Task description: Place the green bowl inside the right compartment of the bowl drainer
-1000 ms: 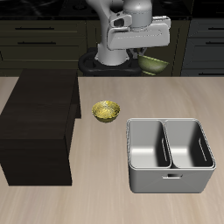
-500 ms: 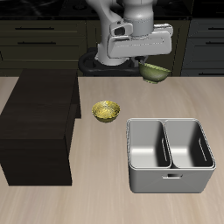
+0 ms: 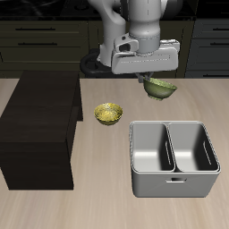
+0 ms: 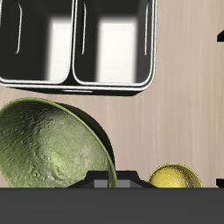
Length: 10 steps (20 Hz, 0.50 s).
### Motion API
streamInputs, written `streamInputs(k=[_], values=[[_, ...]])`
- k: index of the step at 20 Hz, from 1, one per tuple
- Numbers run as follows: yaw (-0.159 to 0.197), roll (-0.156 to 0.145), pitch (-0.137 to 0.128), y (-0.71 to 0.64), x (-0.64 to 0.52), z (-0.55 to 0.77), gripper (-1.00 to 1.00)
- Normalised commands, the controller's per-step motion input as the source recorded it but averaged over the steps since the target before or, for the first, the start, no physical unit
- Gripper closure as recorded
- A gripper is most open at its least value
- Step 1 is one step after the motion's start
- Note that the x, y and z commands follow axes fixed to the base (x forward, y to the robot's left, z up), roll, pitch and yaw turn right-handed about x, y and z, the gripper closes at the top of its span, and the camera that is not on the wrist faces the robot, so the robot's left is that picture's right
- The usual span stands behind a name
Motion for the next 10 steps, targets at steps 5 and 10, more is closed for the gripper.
streamInputs(k=[5,10], values=[[-0.009,-0.026,-0.004,-0.07,0.31,-0.06,1.00],[0.003,-0.017,-0.016,-0.02,0.26,-0.02,1.00]])
